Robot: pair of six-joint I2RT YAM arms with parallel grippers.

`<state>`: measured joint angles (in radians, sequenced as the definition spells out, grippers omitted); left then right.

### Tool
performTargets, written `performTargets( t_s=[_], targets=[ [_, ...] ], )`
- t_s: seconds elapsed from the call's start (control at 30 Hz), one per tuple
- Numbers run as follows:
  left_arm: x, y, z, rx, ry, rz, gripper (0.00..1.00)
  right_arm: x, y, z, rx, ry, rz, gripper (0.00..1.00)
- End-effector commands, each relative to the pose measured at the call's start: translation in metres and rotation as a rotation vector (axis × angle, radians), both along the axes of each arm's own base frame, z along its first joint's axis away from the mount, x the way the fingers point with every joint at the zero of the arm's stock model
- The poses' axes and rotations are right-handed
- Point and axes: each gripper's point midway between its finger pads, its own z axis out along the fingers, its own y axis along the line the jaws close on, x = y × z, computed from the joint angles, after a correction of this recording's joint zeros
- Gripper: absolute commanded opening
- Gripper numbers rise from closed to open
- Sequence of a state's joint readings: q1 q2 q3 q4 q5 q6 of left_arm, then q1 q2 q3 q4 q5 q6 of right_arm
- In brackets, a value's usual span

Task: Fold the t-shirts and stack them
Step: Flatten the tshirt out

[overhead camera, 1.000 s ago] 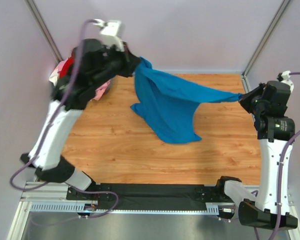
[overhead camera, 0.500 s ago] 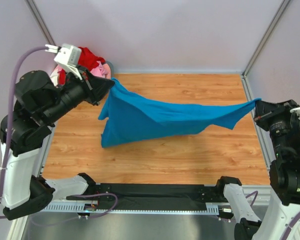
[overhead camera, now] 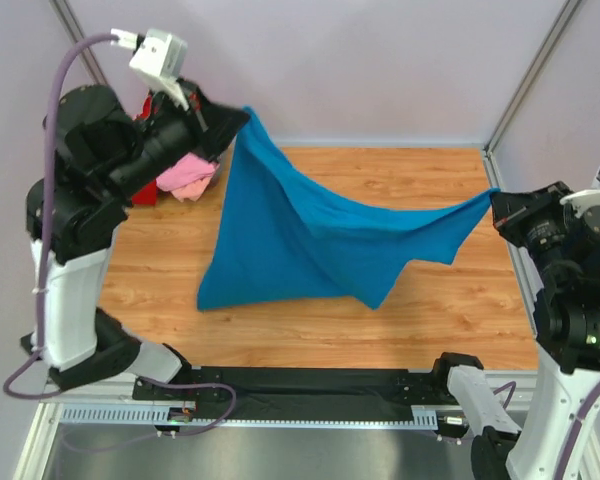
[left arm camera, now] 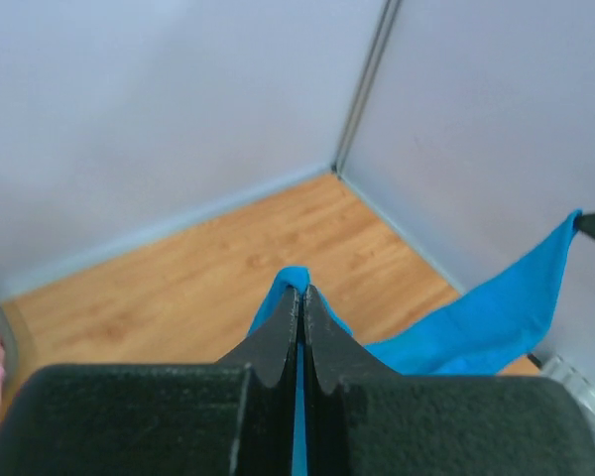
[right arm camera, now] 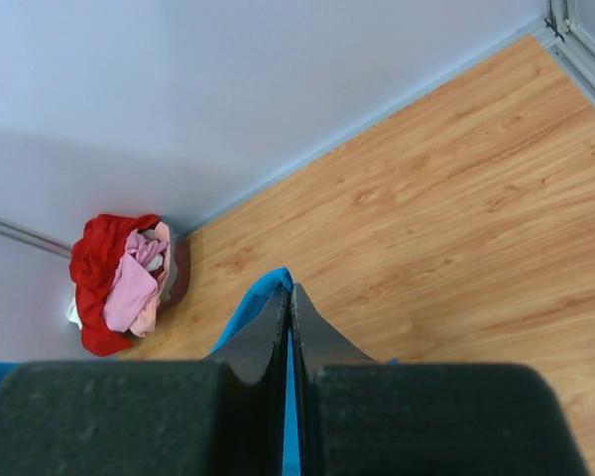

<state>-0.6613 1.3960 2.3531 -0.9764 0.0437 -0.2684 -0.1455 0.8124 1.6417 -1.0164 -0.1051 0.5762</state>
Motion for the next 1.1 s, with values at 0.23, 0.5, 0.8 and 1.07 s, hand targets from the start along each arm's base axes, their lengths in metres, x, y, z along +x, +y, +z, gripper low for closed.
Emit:
performTargets(
  t_s=[0.23,0.5,0.8,1.07],
  targets=[
    [0.208,-0.174,-0.113,-0.05,0.108,-0.197,0.0,0.081,-0.088,-0.118,0.037,0.341,-0.322,0.01],
    [0.226,-0.245,-0.356,0.145,0.58,-0.321,0.56,0.093,-0.102,-0.261,0.279,0.557,-0.334,0.0],
    [0.145,-0.126,-0.331,0.434,0.528,0.009,0.99,0.106,-0.081,-0.242,0.361,0.492,-0.244,0.0],
    [-0.007,-0.102,-0.392,0.502,0.665,-0.066,0.92,0.082,-0.061,-0.226,0.325,0.455,-0.194,0.0]
  ],
)
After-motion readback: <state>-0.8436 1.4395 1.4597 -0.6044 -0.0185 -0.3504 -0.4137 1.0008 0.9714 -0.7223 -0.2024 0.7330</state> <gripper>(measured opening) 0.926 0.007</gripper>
